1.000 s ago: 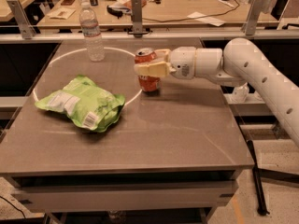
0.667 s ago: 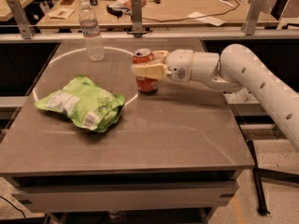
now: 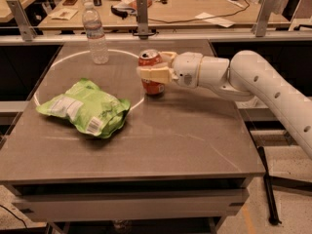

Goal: Place coke can upright

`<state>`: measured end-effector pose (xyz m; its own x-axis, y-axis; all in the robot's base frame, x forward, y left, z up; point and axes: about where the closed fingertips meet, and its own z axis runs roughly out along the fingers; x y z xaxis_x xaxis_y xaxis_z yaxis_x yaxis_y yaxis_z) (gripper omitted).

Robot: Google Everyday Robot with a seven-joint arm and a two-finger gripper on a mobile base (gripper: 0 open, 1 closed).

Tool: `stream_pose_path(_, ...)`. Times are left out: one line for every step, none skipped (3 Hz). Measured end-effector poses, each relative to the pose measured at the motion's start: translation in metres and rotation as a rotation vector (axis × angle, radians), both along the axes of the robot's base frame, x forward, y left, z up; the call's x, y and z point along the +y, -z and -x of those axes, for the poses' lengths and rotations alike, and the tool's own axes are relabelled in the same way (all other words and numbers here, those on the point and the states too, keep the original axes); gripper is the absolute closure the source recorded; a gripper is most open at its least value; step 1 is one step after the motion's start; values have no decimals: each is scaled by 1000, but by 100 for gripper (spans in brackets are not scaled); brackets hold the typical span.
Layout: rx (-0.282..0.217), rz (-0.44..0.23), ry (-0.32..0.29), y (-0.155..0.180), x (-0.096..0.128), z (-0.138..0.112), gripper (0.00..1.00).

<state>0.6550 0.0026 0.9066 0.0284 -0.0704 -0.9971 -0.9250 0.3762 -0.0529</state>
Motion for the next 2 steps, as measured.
stream_pose_path(-28, 4, 20, -4, 1, -2, 13)
stream_pose_path(-49, 14, 34, -4, 1, -3, 0)
